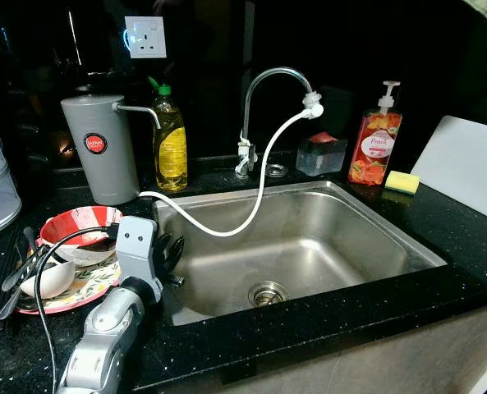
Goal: Kitchen organization
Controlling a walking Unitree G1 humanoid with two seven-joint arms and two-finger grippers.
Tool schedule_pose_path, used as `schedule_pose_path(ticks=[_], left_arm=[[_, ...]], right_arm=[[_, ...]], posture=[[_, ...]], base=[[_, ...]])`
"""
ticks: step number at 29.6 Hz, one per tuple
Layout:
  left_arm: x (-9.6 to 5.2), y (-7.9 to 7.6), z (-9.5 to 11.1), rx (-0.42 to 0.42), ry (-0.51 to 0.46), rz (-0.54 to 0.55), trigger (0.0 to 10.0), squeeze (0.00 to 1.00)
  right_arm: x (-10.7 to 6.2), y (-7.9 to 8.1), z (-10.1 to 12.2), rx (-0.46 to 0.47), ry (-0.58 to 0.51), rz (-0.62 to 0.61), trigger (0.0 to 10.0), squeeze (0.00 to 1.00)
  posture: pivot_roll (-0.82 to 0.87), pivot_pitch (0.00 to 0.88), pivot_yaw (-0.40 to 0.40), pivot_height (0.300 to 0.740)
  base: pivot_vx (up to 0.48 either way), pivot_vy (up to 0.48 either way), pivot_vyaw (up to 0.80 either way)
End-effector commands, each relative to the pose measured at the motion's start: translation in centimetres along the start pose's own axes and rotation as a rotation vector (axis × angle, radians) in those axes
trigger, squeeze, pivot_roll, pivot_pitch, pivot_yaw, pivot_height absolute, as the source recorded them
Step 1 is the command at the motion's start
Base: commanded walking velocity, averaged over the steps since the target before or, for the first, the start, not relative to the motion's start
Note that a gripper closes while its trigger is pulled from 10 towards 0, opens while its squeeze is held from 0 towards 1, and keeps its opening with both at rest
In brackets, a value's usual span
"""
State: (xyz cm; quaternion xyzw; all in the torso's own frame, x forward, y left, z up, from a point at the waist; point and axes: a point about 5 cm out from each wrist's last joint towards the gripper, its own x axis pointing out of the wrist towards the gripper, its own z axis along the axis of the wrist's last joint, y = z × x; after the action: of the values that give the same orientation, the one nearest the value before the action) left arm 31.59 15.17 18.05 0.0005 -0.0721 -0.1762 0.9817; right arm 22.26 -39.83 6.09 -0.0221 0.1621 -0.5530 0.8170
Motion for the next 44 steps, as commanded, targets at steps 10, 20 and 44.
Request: schedule_pose_path(ticks=[10,20,44], left_arm=[[0.2,0.1,-0.2,0.003,0.016,-0.007,10.0,0.00],[0.1,0.1,-0.1,0.003,0.016,-0.011,10.0,0.00],[-0.6,0.7,1.1,0.030,-0.015,0.022,10.0,0.00]], right_arm=[[0.6,-0.5,9.7,0.018,-0.391,-0.120,10.0,0.00],[-3.9,2.0,20.9,0.198,-0.760,0.051,10.0,0.00],[-18.8,13.6,19.0,0.372,-0.457,1.221,10.0,0.00]], posture=[[-0.09,0.000,-0.004,0.740],[-0.09,0.000,-0.001,0.740],[-0.08,0.000,-0.011,0.740]], base=[[0.000,0.000,0.00],[0.000,0.000,0.00],[0.000,0.000,0.00]])
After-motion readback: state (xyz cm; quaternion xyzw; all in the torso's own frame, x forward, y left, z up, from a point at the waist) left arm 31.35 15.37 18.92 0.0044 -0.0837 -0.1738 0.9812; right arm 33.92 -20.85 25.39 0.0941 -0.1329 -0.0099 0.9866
